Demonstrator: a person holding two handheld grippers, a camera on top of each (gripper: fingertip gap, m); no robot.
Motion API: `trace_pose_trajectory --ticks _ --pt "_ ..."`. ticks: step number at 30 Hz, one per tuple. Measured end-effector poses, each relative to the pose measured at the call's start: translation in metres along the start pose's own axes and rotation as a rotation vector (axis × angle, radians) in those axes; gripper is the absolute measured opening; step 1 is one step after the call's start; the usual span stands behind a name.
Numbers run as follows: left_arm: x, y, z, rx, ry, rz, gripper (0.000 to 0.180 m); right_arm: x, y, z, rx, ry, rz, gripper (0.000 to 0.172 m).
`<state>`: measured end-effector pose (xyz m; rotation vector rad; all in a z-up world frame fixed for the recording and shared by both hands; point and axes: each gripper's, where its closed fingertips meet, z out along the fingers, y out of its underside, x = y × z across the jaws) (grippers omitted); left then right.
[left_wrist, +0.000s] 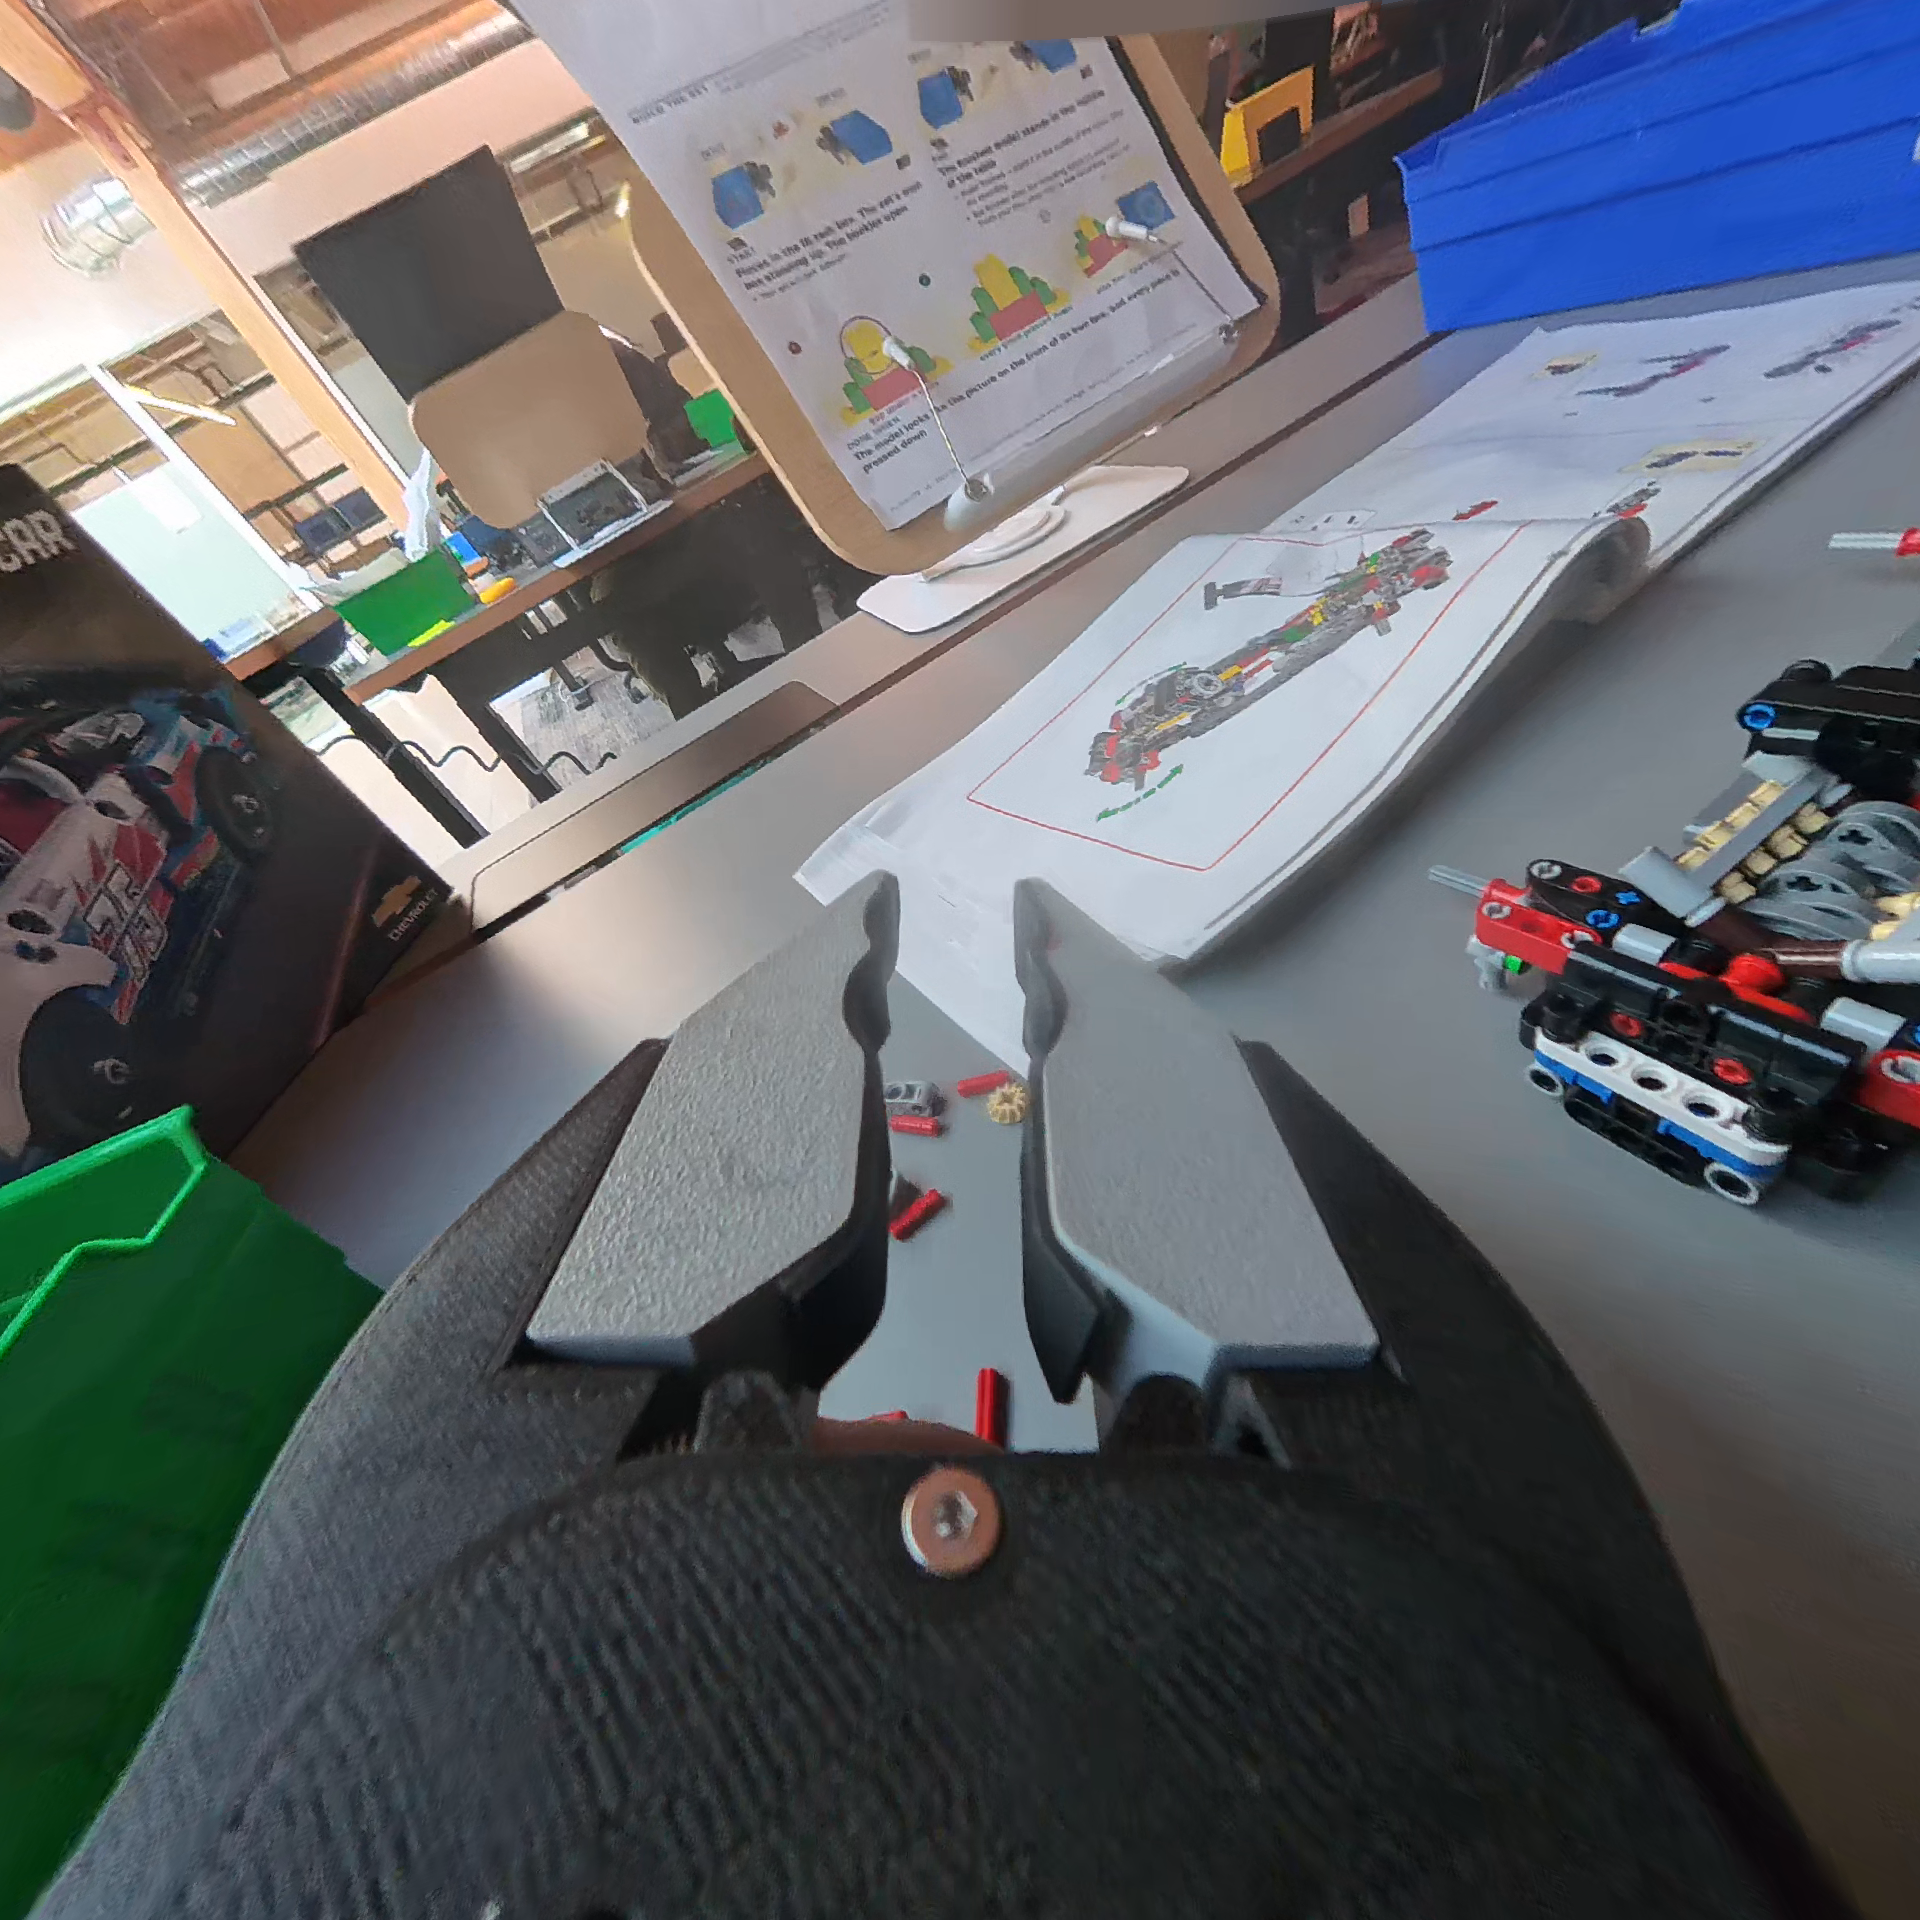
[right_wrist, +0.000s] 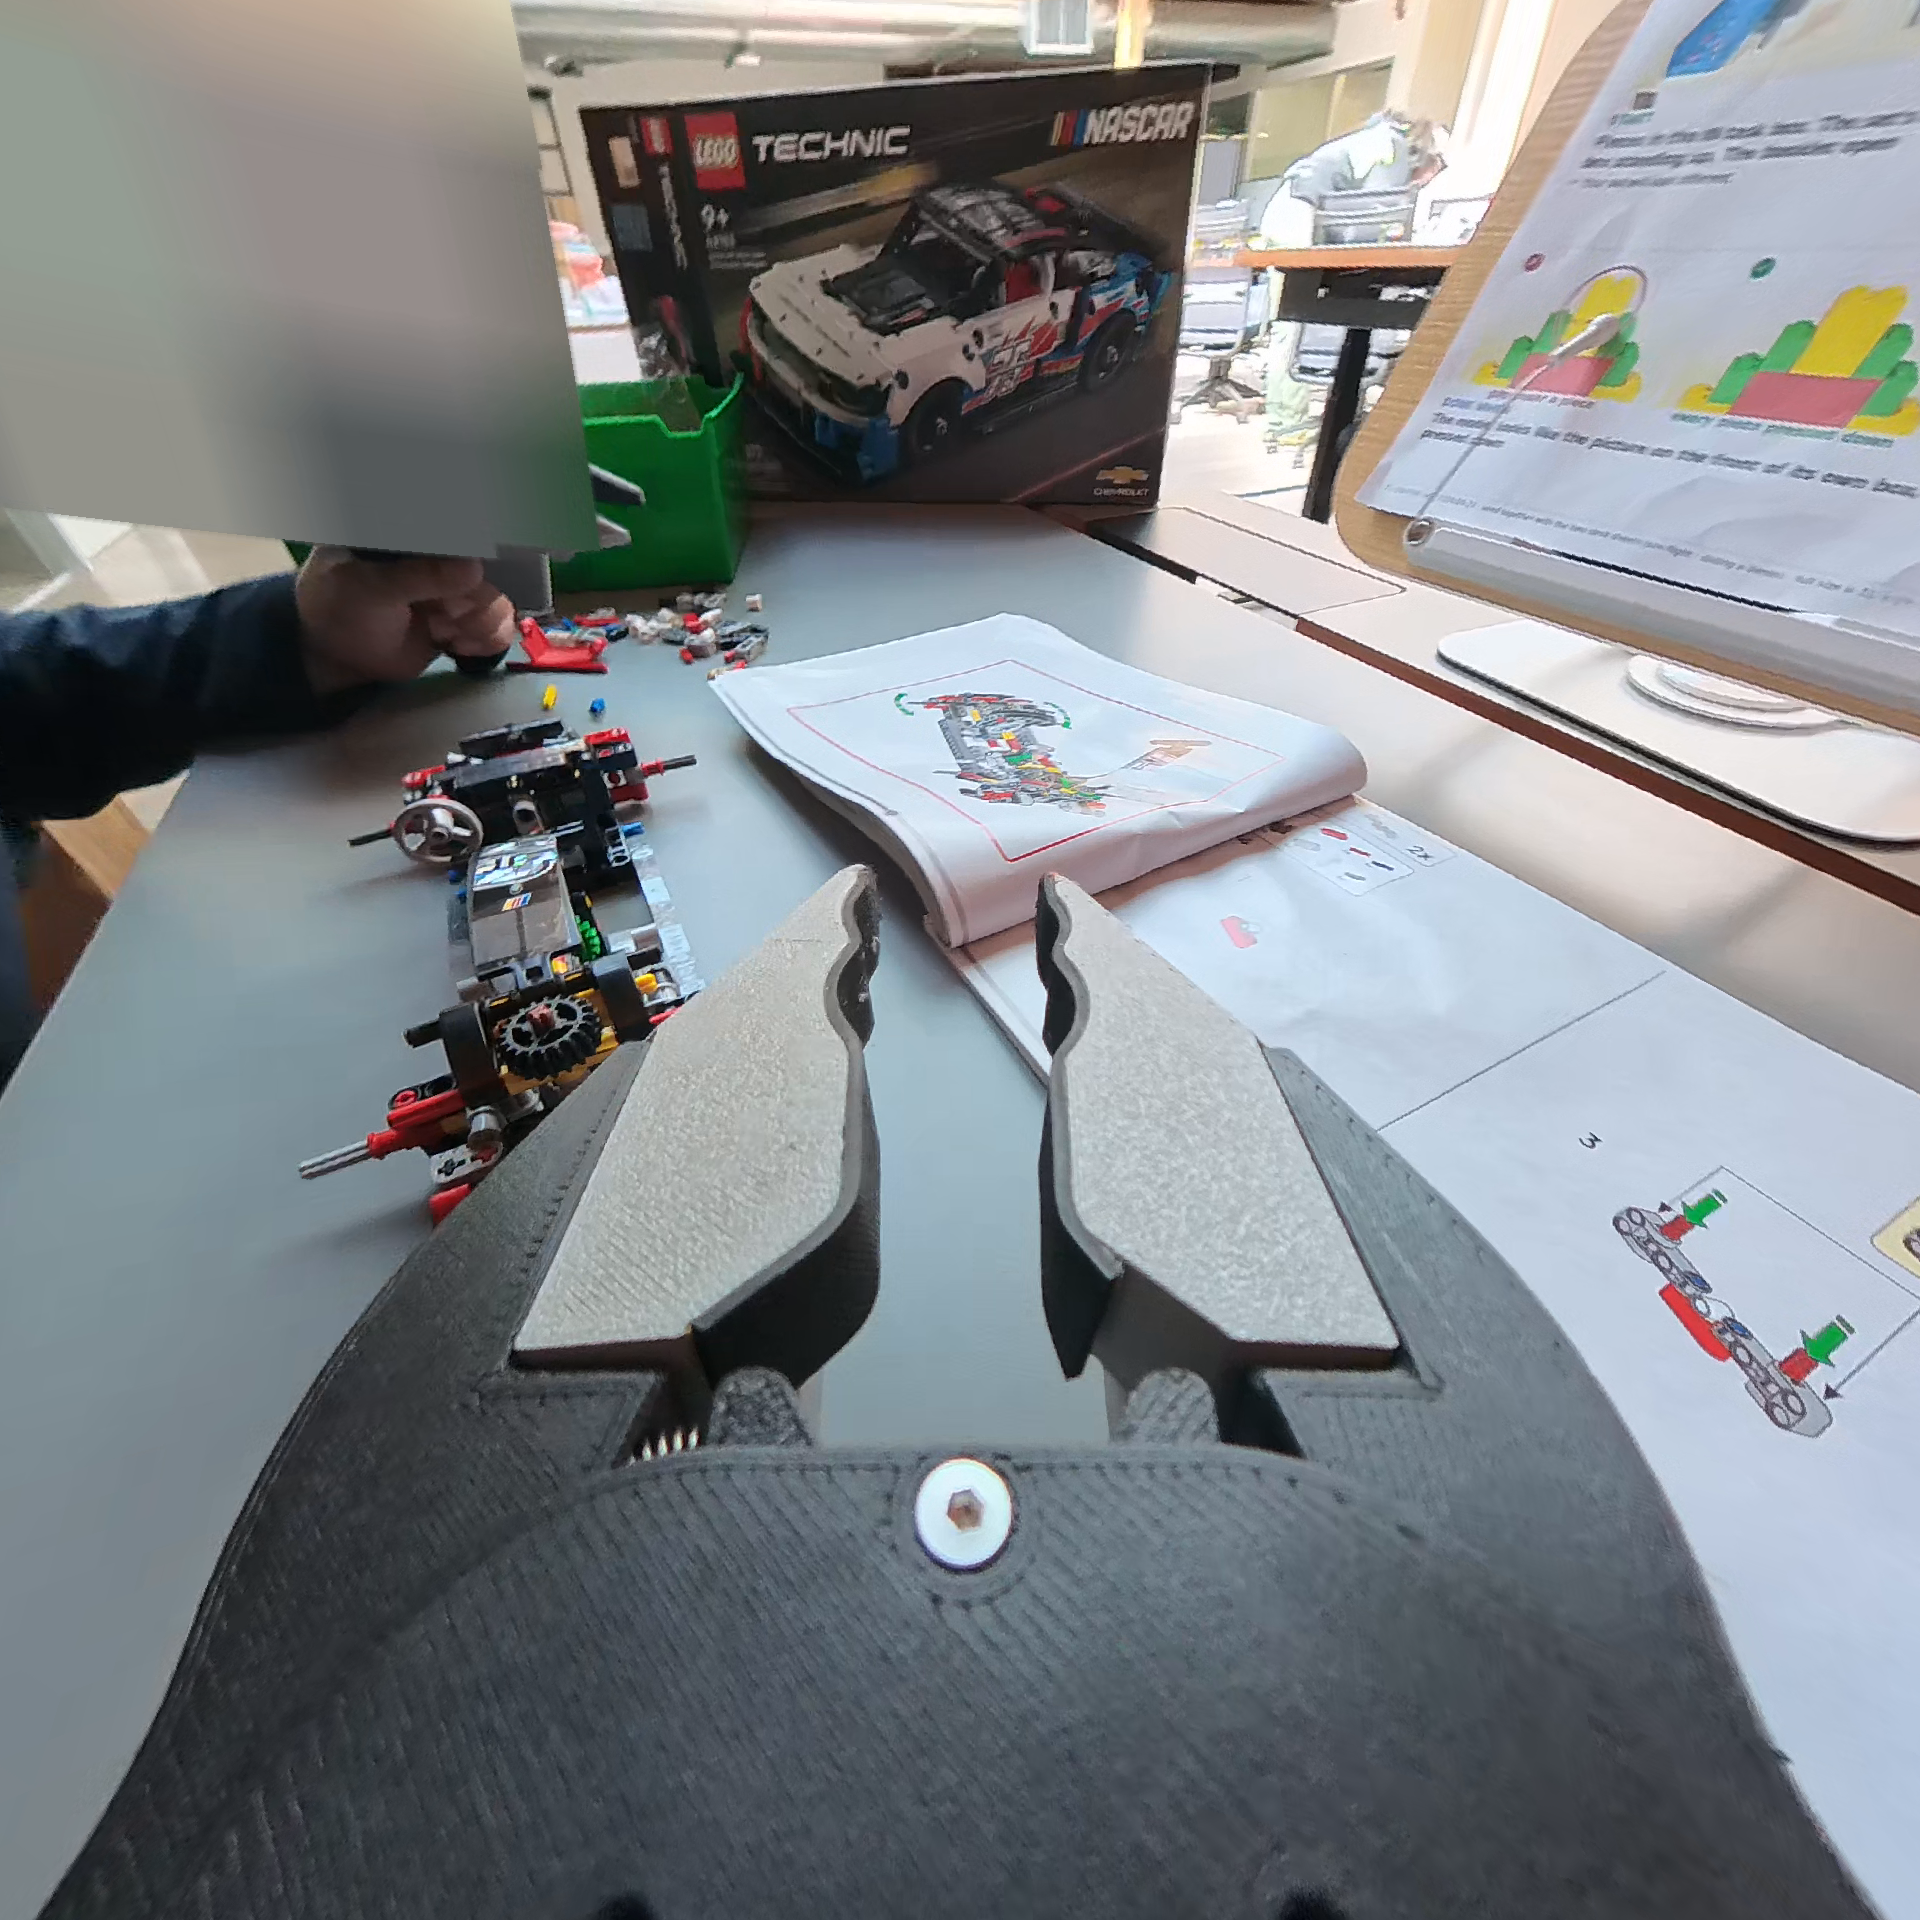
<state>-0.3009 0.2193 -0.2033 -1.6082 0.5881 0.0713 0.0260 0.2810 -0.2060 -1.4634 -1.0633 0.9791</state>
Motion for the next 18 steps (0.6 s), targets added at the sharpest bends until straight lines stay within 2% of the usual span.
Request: trace_pose_trajectory --ticks 5,11,15,18 --pt "-0.016 -0.004 -0.003 0.045 -0.064 -0.052 0.016 0.004 -0.001 -0.001 0.01 -0.002 0.037 0.027" --pt "-0.021 -0.004 -0.003 0.049 -0.126 -0.011 0.014 0.006 0.001 0.001 -0.008 -0.017 0.08 0.031" --pt "-0.032 -0.003 -0.006 0.036 -0.215 0.036 0.0 0.007 0.001 0.001 -0.004 -0.008 0.074 0.035" --pt "-0.04 -0.002 -0.009 0.031 -0.272 0.043 0.0 0.012 -0.001 0.0 0.013 0.033 0.074 0.033"
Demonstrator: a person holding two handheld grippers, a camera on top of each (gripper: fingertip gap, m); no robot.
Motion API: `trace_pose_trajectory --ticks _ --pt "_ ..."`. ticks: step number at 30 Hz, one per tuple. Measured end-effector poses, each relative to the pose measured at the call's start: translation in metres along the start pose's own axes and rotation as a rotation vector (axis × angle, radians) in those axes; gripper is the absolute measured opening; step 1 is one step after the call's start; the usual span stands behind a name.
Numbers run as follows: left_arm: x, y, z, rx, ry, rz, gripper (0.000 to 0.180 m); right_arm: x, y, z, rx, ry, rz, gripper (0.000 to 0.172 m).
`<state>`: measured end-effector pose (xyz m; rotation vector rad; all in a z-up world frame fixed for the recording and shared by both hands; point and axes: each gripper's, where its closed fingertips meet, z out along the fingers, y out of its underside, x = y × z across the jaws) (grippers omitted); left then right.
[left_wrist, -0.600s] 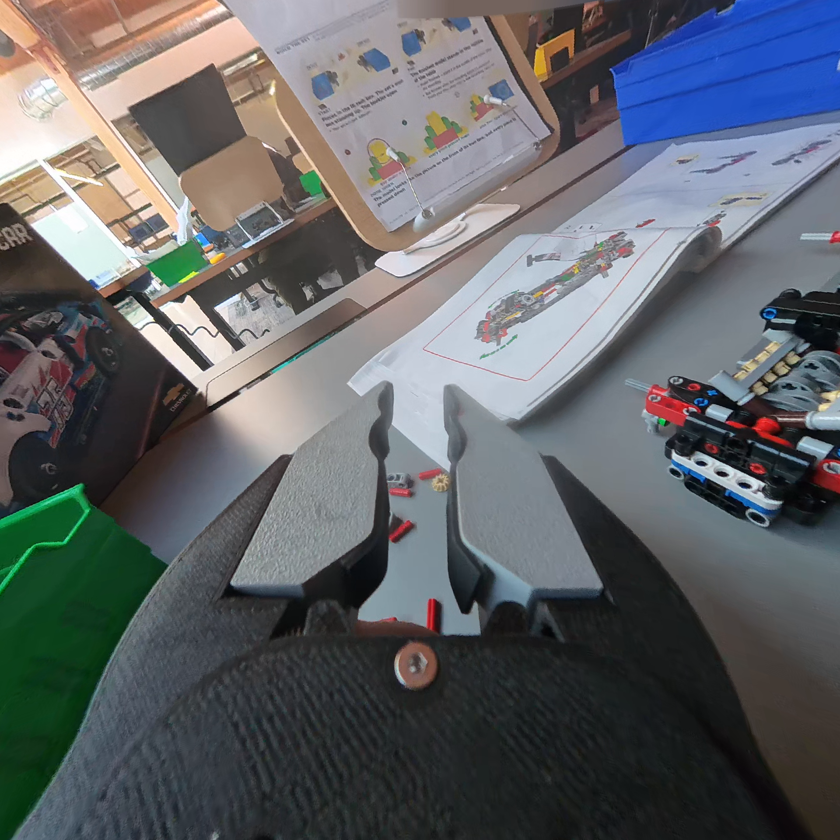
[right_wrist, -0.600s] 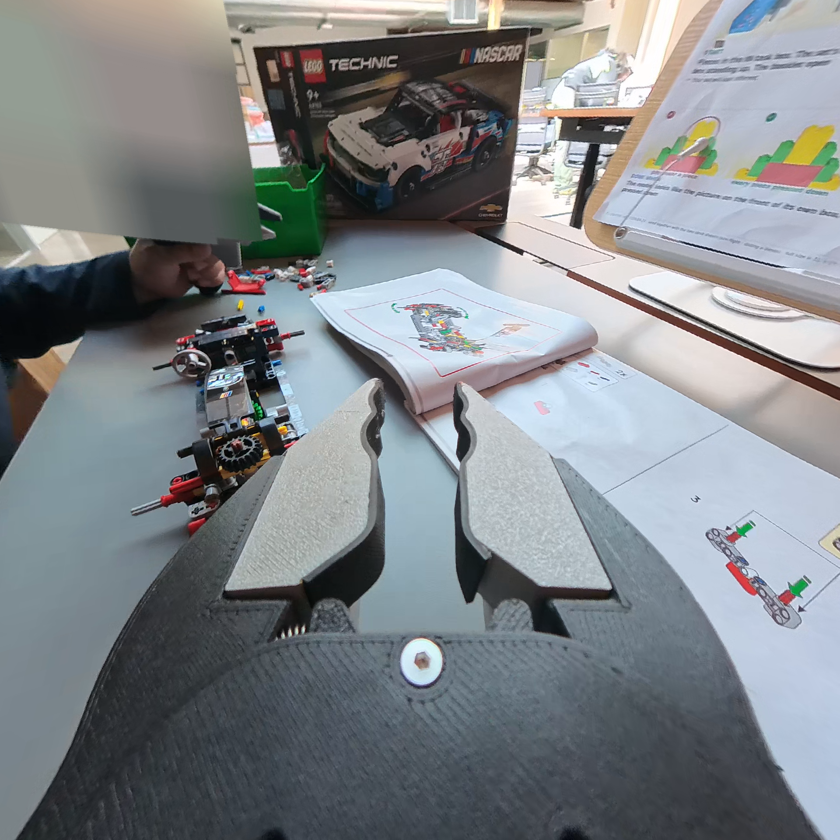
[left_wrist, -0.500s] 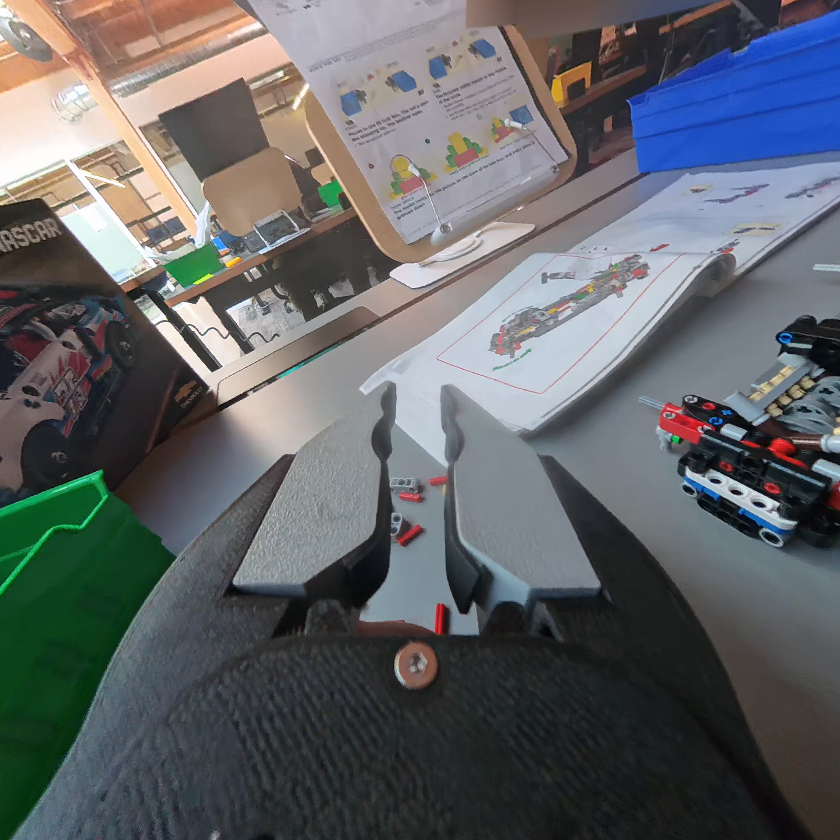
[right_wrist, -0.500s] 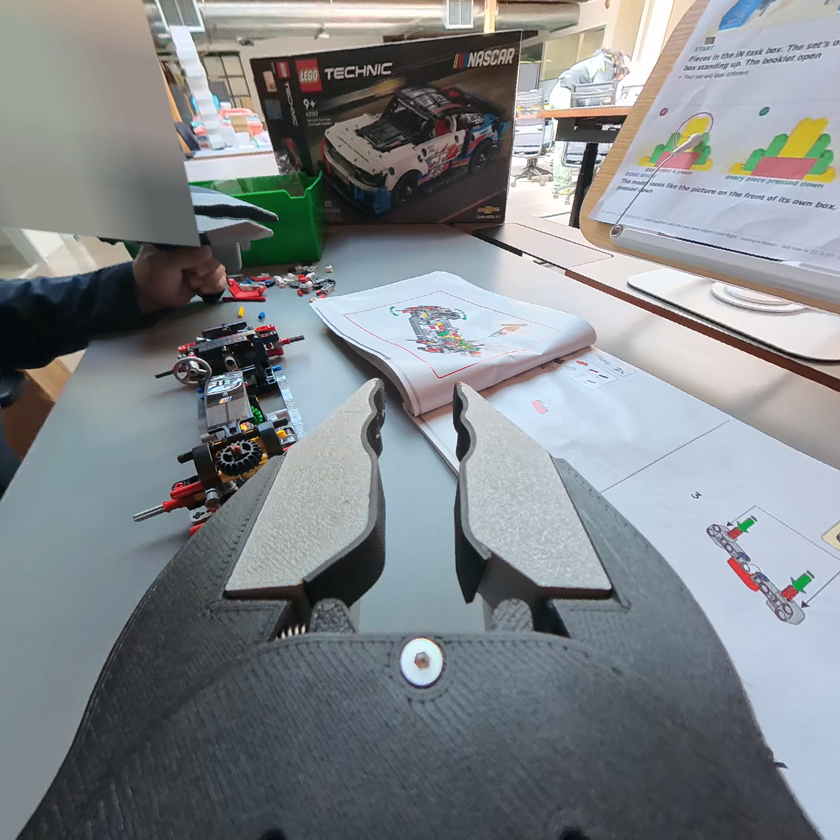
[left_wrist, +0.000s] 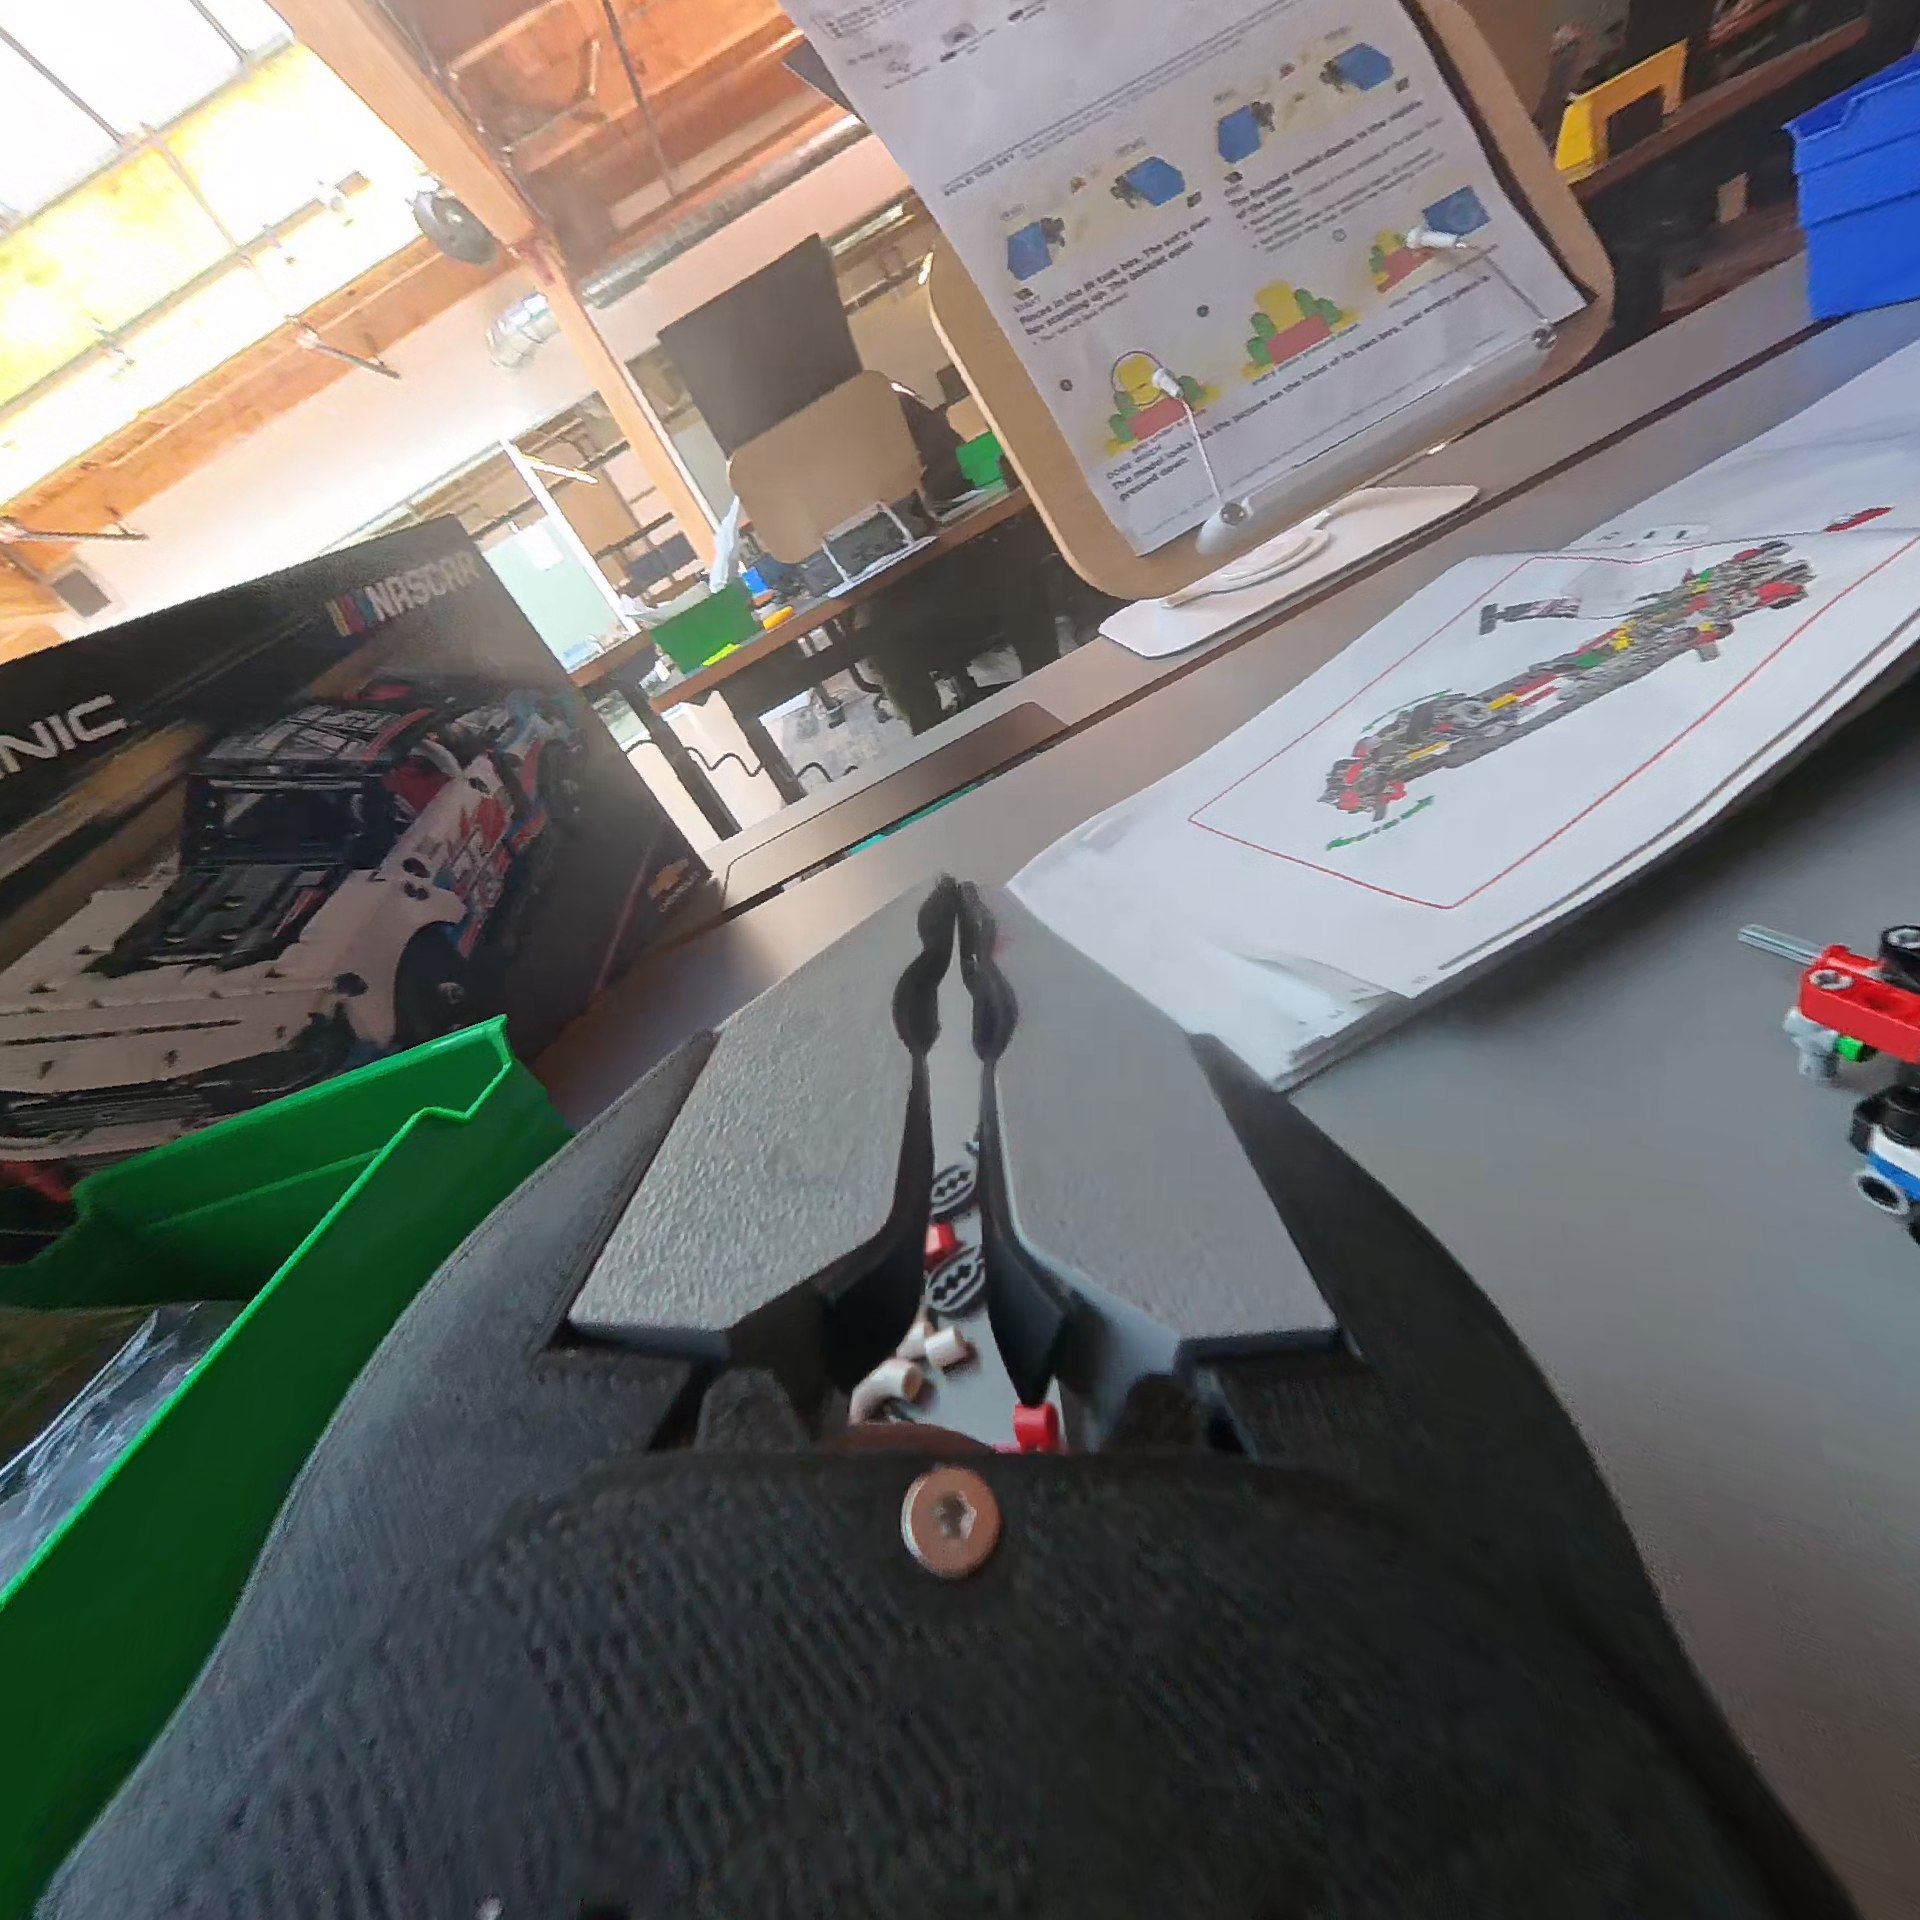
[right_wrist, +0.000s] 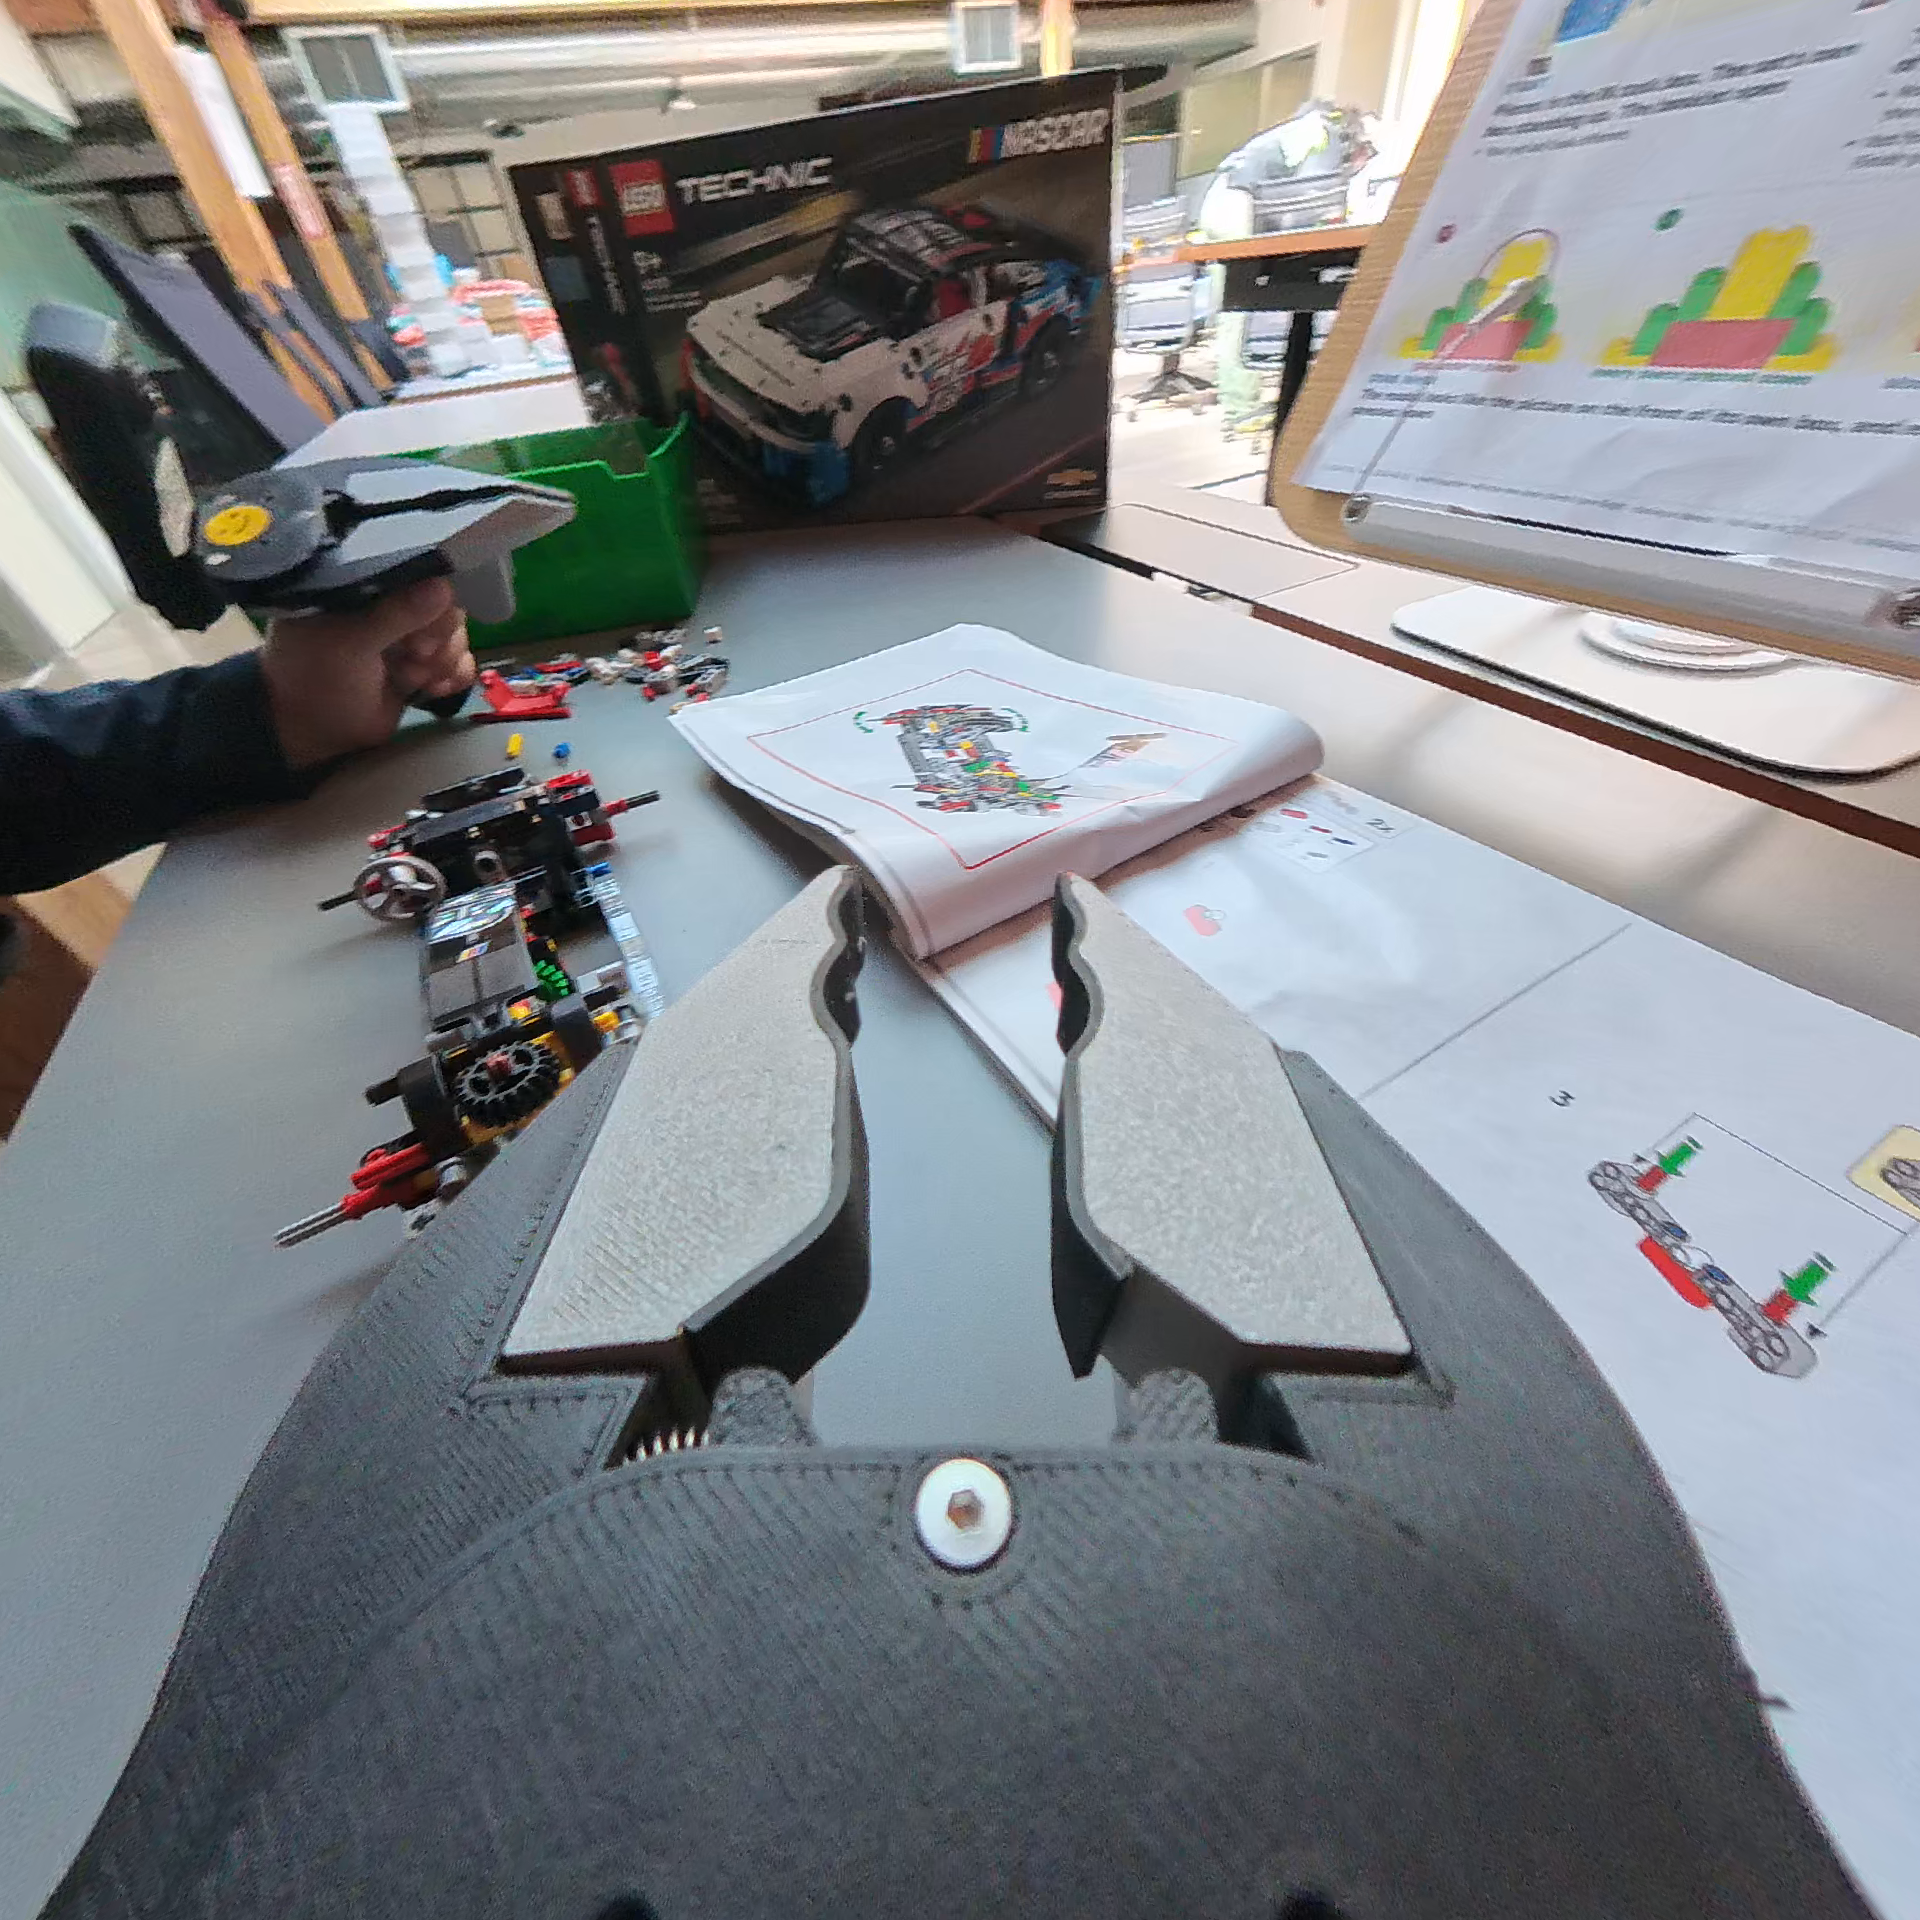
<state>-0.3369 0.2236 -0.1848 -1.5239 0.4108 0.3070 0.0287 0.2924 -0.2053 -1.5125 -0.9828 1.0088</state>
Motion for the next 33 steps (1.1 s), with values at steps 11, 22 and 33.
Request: trace_pose_trajectory --ticks 11,22,33 --pt "-0.01 0.012 0.002 -0.083 -0.1 0.071 0.0 0.04 -0.007 -0.025 0.068 0.243 0.111 0.026" --pt "0.156 -0.112 0.057 -0.23 0.684 -0.079 0.034 0.077 0.016 0.003 -0.194 0.305 0.043 0.021" --pt "0.299 -0.033 0.128 -0.725 1.023 0.33 0.051 0.103 0.075 0.021 -0.563 0.299 0.045 0.0"
